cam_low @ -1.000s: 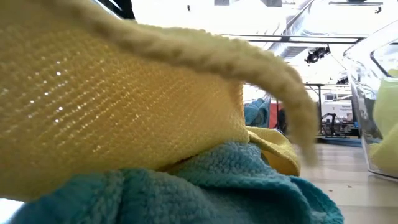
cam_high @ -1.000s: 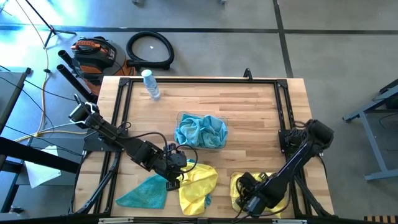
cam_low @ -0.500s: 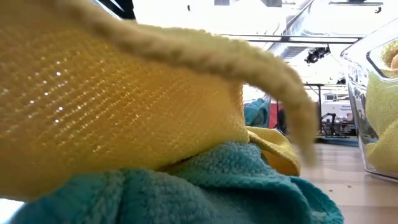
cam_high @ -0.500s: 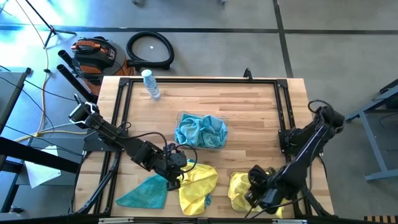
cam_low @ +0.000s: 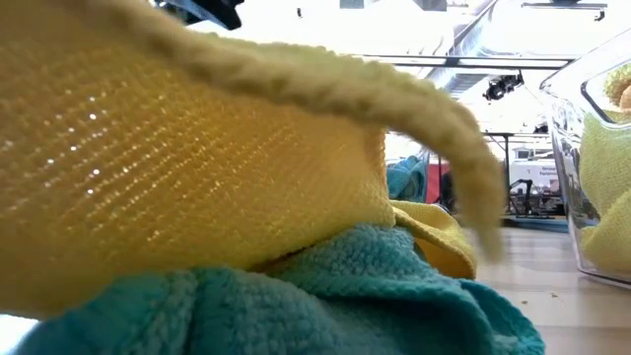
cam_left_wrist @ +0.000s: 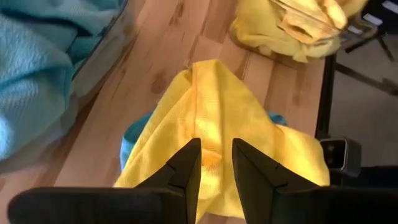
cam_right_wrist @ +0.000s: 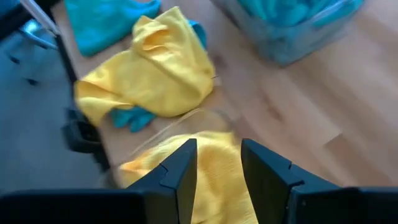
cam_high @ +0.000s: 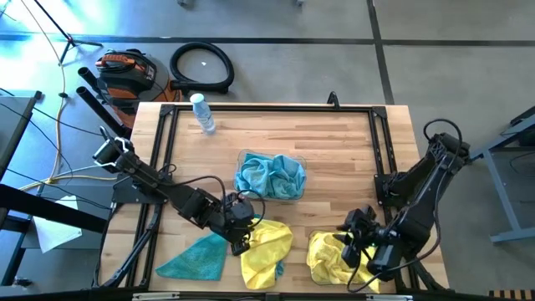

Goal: Sort microfiber towel by color & place in baskets
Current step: Put the blue towel in the top transparent bin

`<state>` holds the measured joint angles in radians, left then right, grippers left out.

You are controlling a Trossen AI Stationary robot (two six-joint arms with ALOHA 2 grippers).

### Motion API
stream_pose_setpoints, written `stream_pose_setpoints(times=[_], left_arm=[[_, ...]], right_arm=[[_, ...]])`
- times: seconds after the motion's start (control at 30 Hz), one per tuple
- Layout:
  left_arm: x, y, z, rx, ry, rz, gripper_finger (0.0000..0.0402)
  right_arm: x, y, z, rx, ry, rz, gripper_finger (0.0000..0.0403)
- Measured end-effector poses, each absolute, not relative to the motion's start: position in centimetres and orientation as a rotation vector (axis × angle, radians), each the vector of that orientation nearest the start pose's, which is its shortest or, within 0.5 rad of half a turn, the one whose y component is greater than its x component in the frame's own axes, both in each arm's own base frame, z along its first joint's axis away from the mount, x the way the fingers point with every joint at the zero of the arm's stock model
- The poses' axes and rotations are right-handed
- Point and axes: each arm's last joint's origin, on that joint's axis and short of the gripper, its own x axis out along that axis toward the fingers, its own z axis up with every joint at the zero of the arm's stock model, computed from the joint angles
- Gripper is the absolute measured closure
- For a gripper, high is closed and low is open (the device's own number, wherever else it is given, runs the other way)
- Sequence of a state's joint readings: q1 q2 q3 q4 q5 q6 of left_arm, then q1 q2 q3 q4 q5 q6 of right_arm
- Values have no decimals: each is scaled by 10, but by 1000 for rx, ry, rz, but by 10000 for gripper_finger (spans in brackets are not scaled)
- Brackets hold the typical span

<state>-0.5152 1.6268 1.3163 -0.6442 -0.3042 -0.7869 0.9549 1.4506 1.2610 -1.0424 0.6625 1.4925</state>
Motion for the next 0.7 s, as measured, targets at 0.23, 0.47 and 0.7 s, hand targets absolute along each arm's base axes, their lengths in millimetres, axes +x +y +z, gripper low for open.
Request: stream_pose_setpoints(times=[0.23, 0.47, 0.7], left_arm=[[301, -160, 256, -540, 974, 312, 276], [289, -157, 222, -679, 1234, 623, 197], [285, -185, 203, -838, 1284, 697, 181]], right_arm=[[171, 197, 290, 371, 813, -448, 282], [165, 188, 288, 236, 870, -488, 282], [153, 171, 296, 151, 864, -458, 293]])
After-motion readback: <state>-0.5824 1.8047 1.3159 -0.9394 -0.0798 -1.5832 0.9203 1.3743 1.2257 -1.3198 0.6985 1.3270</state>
